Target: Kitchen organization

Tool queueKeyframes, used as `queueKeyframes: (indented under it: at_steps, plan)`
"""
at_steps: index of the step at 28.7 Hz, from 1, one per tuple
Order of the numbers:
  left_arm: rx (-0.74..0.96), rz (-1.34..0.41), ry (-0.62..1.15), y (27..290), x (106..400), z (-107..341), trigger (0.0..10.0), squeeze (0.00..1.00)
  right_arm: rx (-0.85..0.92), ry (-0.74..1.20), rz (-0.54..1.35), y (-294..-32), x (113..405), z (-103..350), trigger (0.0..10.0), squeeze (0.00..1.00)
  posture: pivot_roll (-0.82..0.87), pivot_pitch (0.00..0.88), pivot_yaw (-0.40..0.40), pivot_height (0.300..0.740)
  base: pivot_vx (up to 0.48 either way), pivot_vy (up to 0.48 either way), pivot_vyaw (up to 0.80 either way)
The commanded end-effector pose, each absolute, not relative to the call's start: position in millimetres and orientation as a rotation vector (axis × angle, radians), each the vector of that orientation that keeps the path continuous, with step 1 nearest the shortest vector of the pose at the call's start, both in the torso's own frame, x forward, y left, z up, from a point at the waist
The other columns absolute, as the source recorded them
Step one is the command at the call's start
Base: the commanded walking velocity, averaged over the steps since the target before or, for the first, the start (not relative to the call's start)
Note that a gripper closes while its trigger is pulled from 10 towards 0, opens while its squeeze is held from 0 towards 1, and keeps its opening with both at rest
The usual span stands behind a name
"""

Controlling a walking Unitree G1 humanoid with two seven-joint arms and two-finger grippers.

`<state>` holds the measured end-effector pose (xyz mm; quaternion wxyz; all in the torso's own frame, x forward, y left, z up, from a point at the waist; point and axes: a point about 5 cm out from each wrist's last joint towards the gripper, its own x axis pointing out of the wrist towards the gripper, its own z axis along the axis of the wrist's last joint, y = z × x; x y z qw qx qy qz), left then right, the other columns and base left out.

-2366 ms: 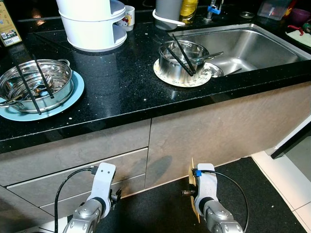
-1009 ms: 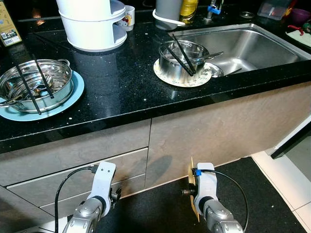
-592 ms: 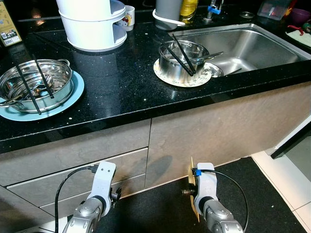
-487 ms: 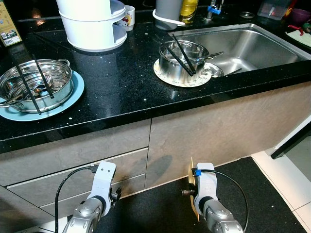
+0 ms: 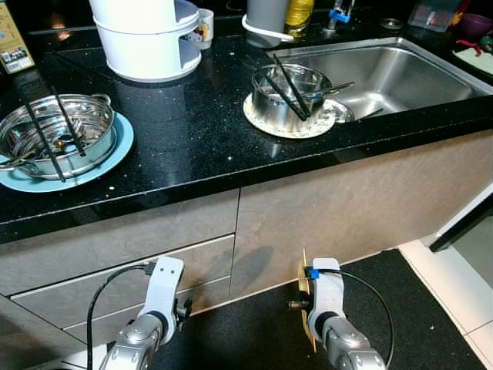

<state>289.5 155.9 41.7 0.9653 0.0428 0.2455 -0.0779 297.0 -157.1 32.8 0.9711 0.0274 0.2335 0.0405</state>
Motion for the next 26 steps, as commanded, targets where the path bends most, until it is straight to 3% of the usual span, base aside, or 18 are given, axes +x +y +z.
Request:
queueKeyframes:
  at_steps: [1,26]
  plan:
    - [0.072,-0.152,0.539,156.2,283.7,33.5,10.0,0.0,0.067,0.498,0.072,-159.8,293.7,27.9,10.0,0.0,-0.08,0.289,-0.036,0.74,0.0,0.0,0.0]
    - [0.064,-0.174,0.541,152.6,283.2,33.6,10.0,0.0,0.063,0.496,0.069,-161.1,293.7,28.6,10.0,0.0,-0.09,0.292,-0.039,0.74,0.0,0.0,0.0]
